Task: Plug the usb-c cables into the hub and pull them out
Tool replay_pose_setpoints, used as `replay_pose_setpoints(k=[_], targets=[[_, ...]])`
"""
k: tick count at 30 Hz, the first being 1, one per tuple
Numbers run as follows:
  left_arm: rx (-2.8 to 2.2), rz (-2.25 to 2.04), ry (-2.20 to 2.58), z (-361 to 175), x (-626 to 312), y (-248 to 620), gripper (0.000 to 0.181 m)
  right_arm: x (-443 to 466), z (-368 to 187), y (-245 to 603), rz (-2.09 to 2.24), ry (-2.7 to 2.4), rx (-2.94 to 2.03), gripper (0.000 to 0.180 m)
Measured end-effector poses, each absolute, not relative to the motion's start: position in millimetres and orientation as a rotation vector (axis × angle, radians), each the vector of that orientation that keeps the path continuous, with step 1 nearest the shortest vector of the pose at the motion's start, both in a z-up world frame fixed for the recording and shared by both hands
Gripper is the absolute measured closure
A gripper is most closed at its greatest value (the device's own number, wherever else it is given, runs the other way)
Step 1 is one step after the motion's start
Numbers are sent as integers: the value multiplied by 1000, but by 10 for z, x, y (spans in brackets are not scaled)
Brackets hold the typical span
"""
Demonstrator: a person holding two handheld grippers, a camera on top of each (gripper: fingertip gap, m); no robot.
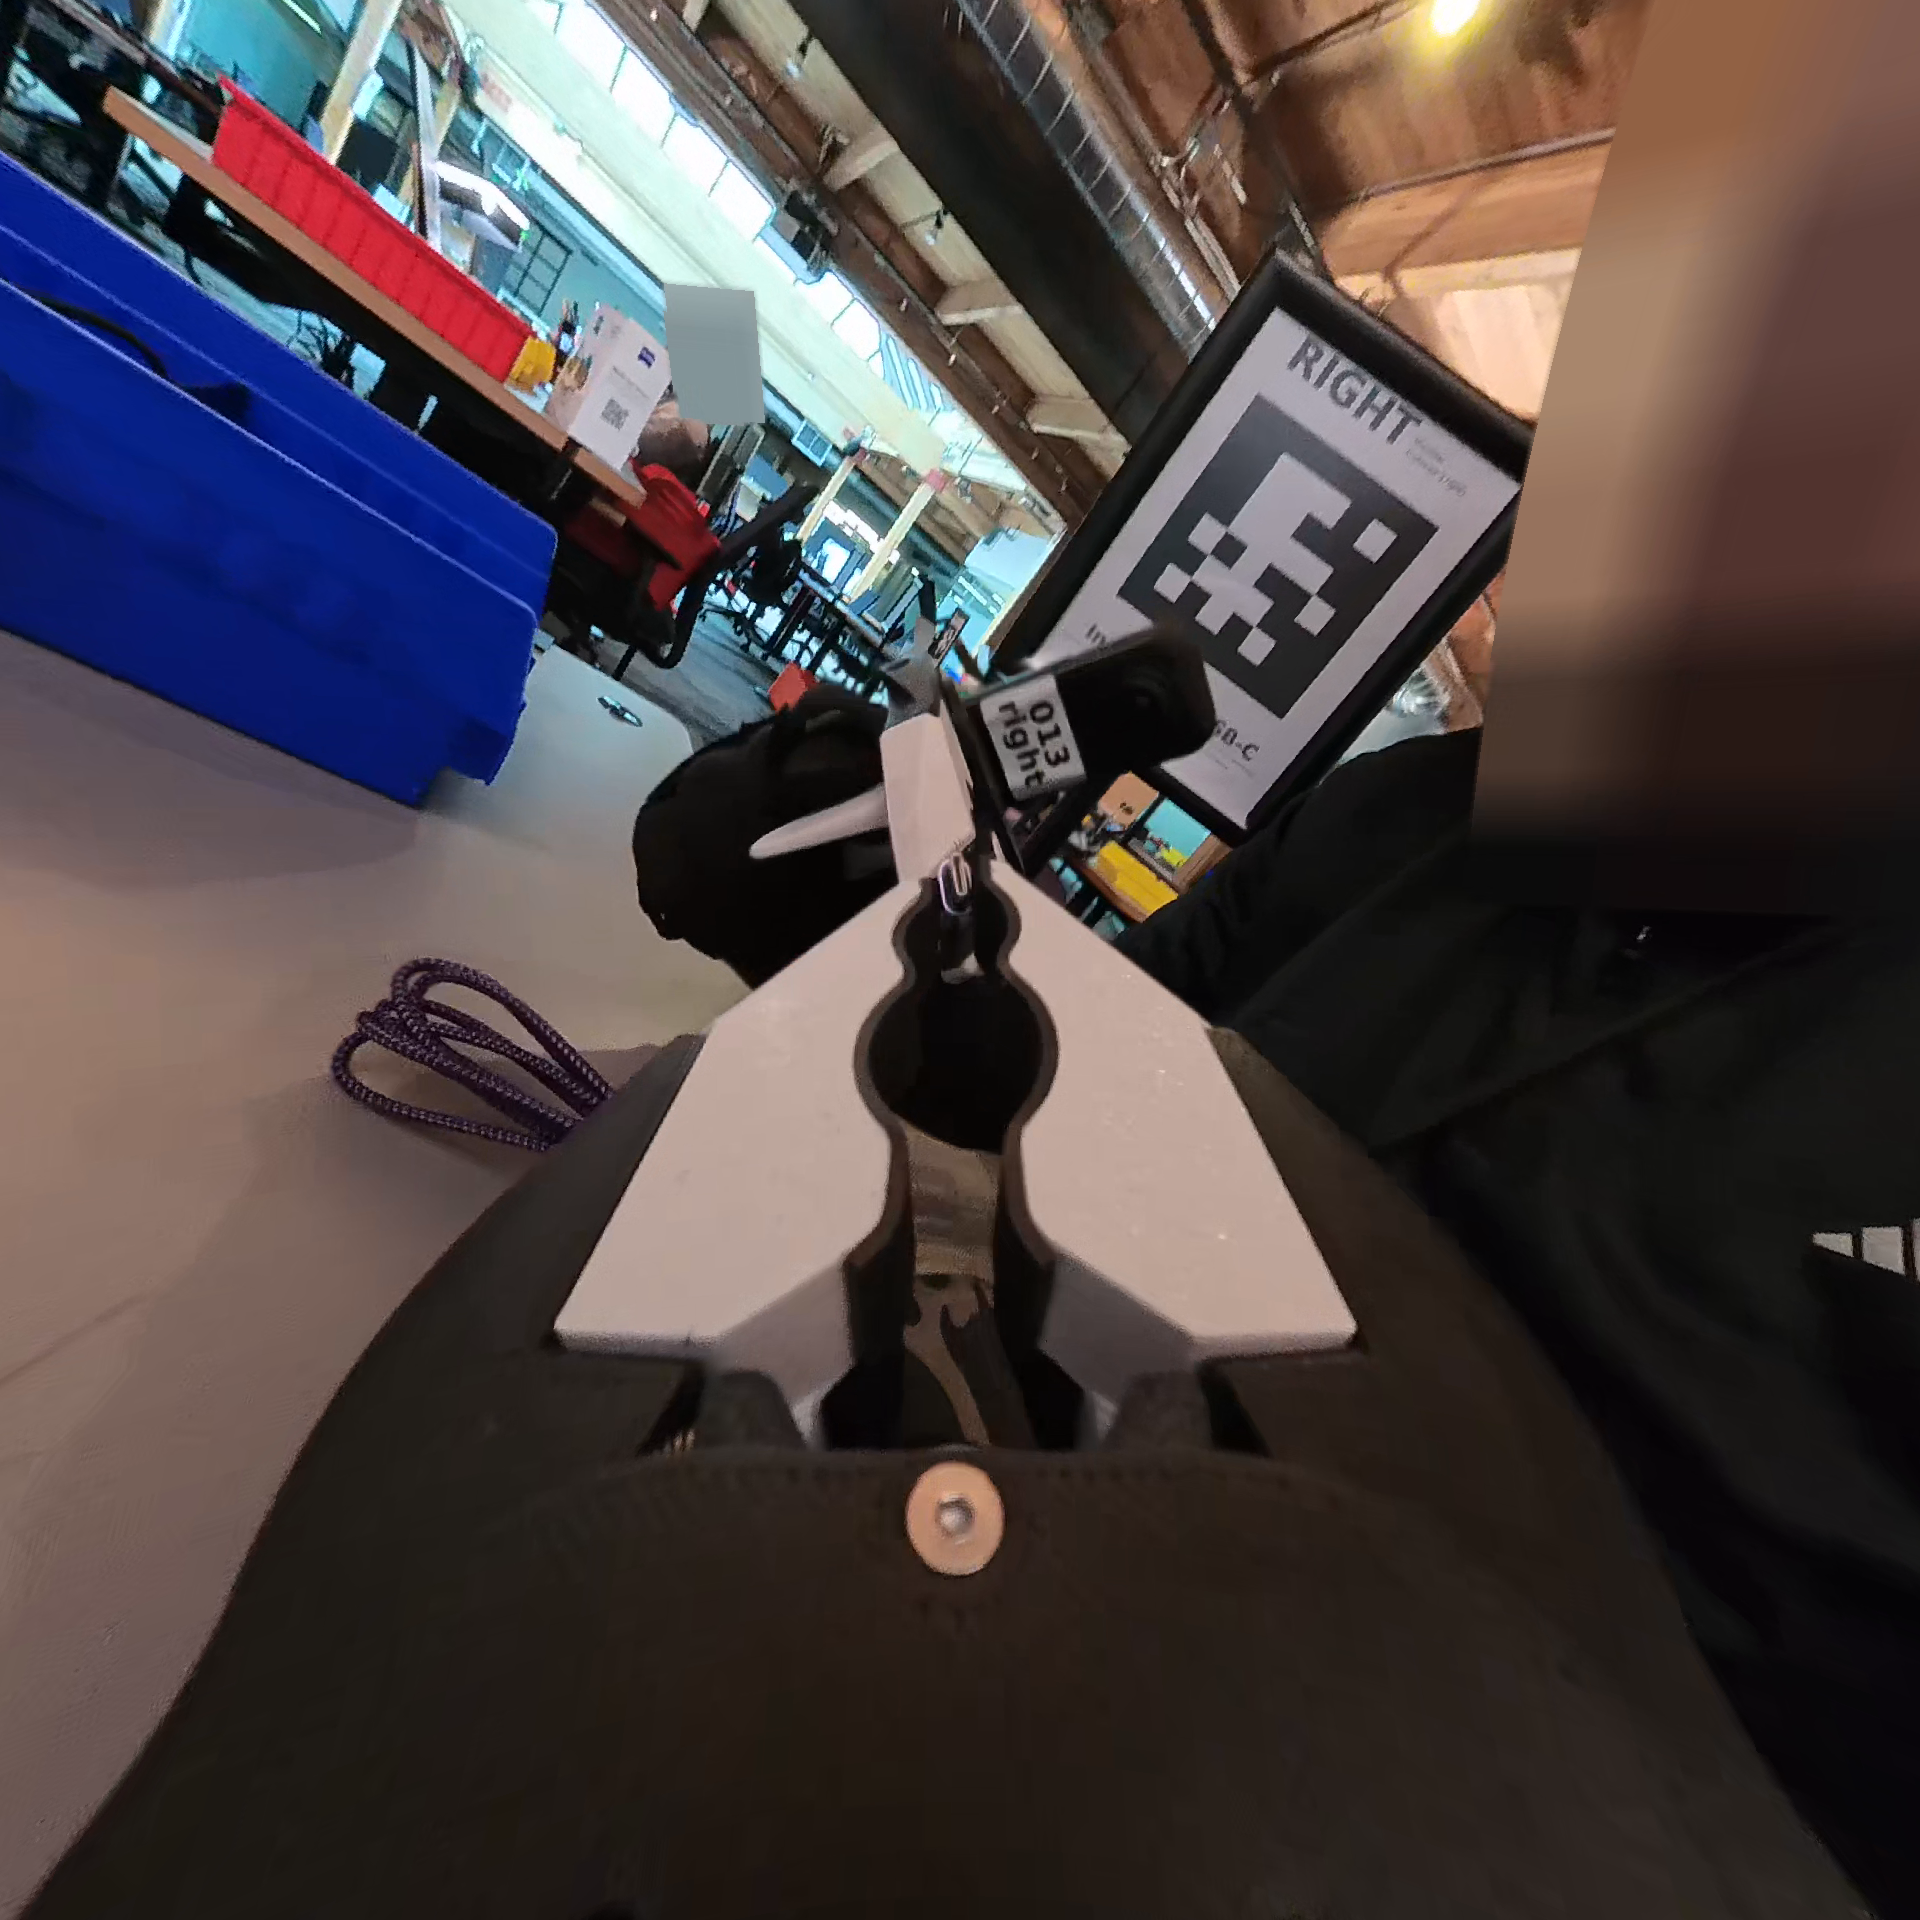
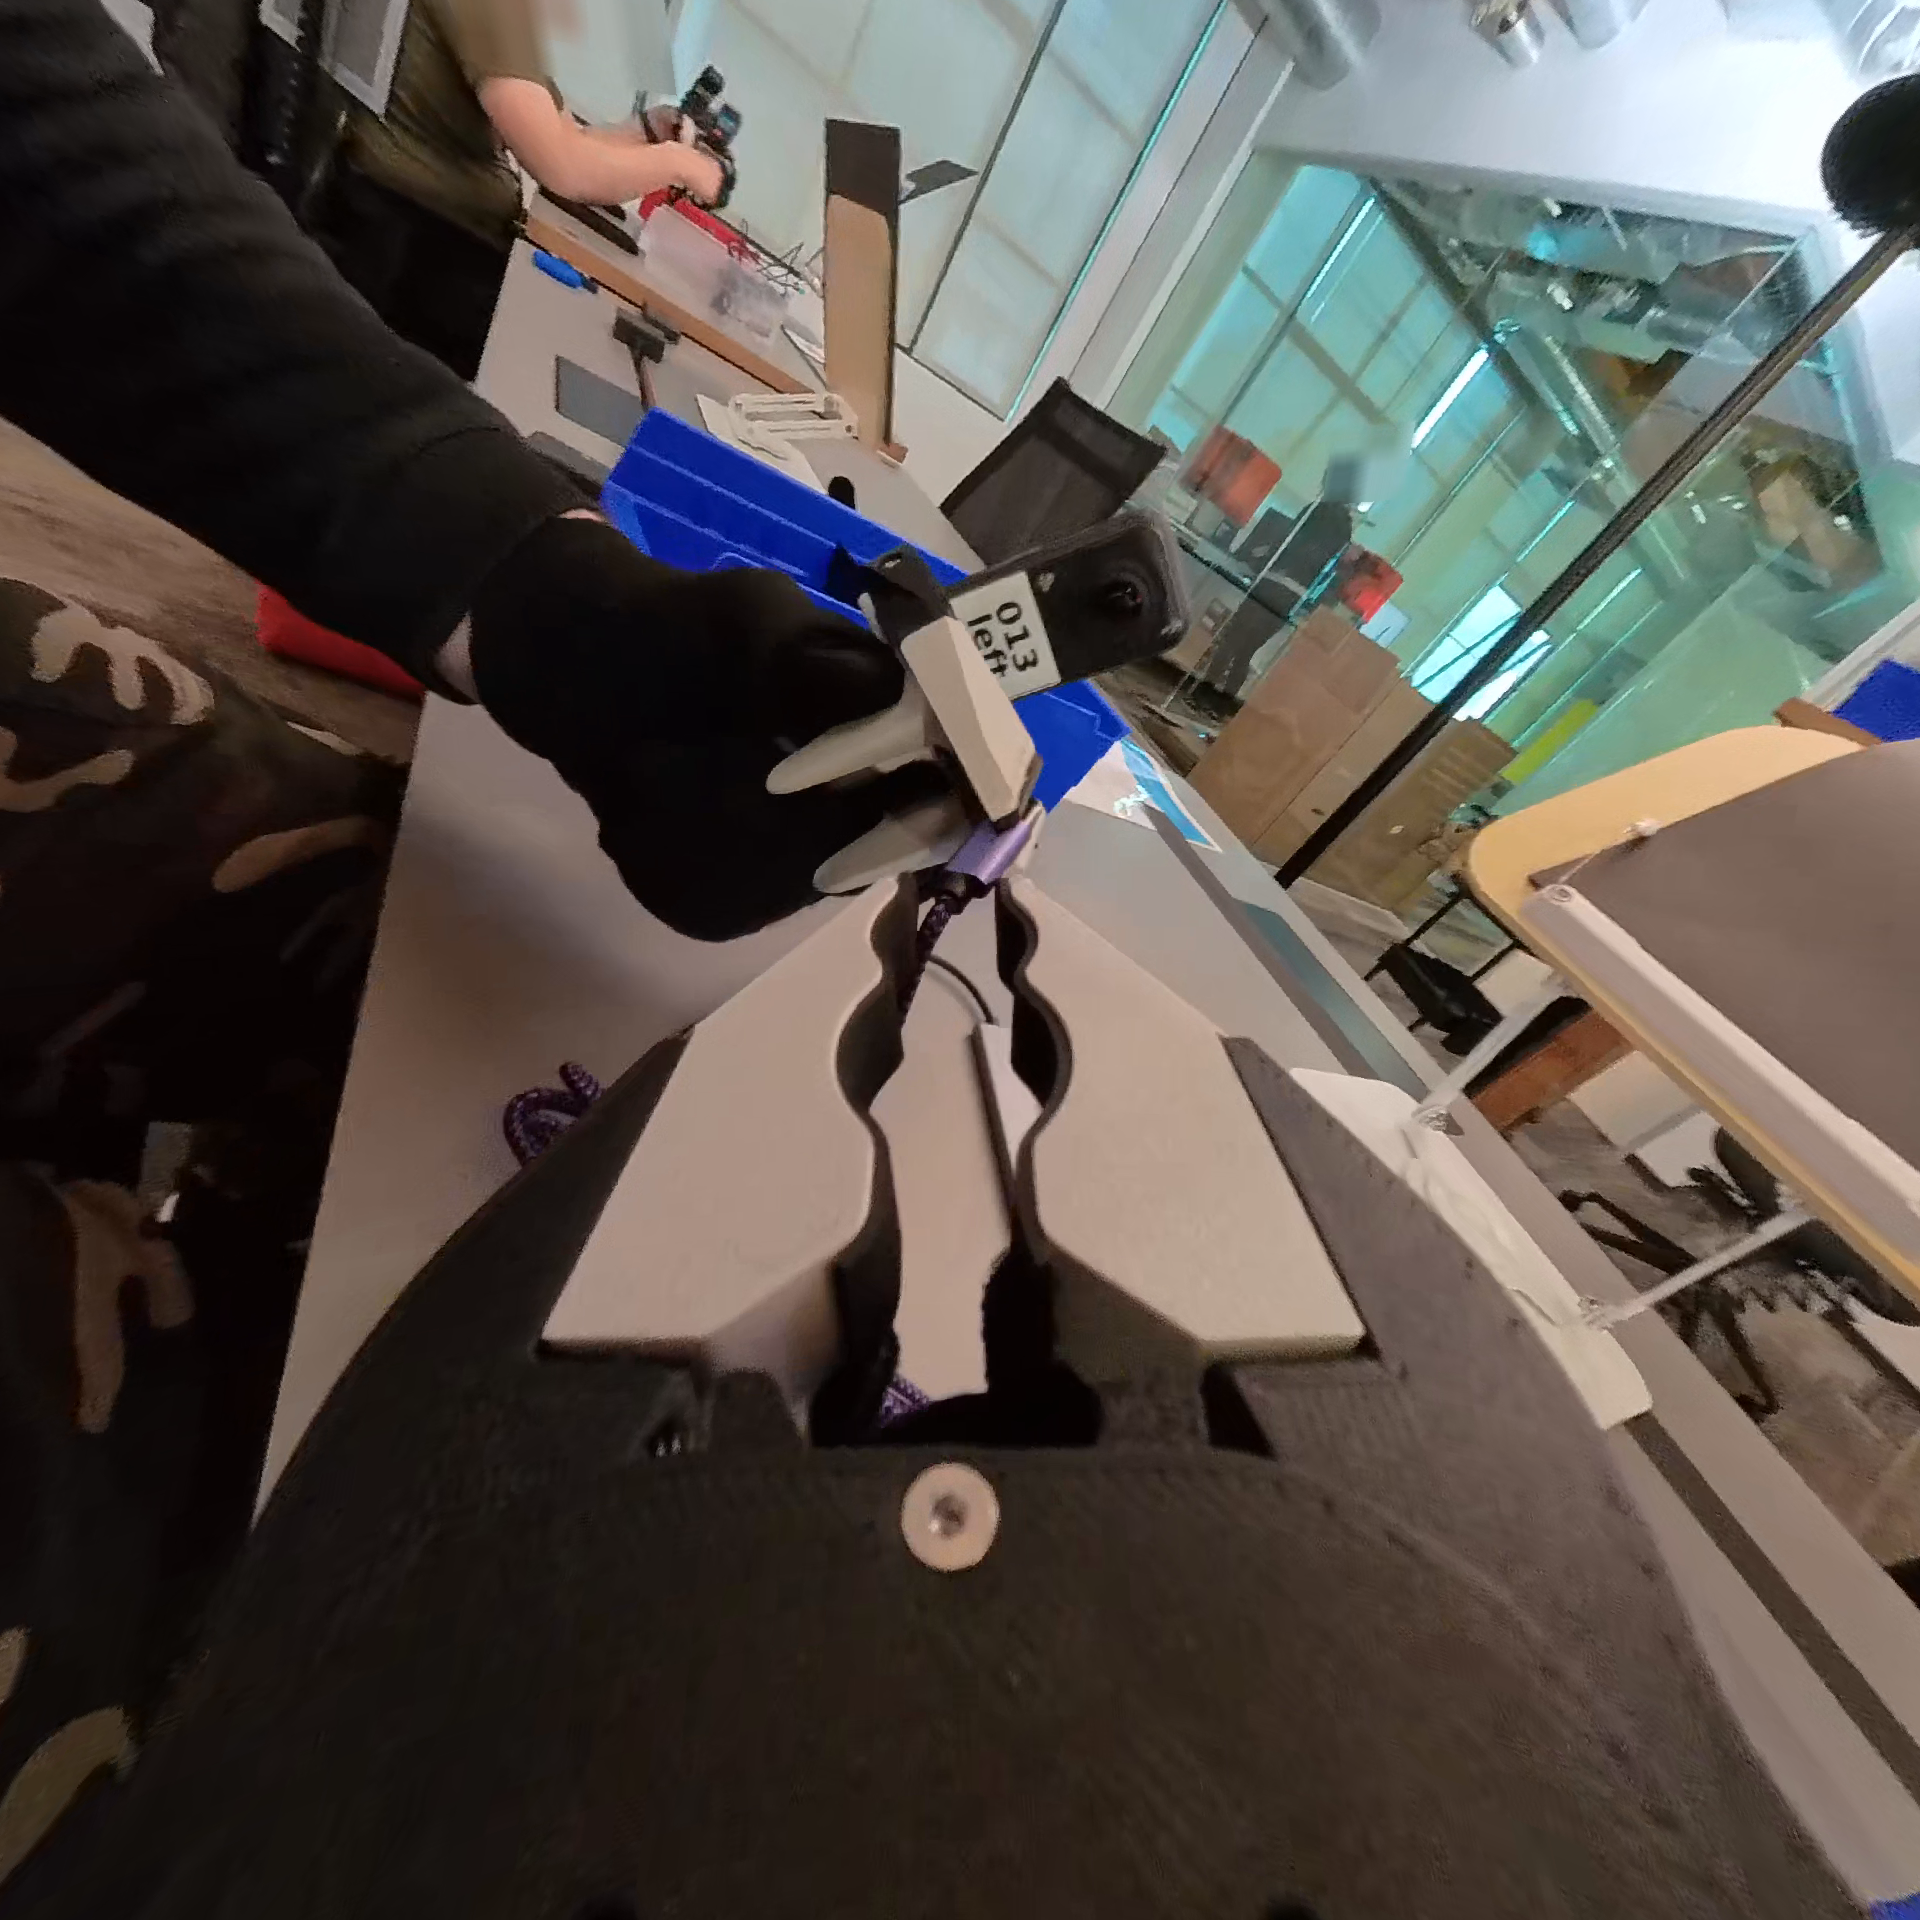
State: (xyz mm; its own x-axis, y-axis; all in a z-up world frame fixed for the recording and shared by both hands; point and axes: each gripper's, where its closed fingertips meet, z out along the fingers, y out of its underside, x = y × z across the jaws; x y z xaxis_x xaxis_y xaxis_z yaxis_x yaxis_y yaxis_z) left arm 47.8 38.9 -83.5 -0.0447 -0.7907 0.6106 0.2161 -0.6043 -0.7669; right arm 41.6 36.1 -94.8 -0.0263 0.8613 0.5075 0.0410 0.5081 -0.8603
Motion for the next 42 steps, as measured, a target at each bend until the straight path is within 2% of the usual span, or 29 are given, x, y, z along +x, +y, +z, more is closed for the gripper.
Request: replay_pose_setpoints(k=[10, 31, 33, 38, 42], targets=[[-1445, -1811, 346, -892, 401, 539, 177, 304, -962, 544, 514, -1291, -888, 170], [-1502, -1948, 24, -1062, 381, 648, 176, 262, -1093, 620, 491, -1336, -904, 172], [-1554, -1849, 12, -1091, 316, 719, 161, 281, -1087, 642, 513, -1333, -913, 172], [-1874, -1259, 216, -1361, -13, 863, 164, 376, -1153, 778, 571, -1330, -976, 172], [-2123, -658, 554, -1647, -333, 1011, 157, 467, -1175, 949, 603, -1288, -1047, 172]])
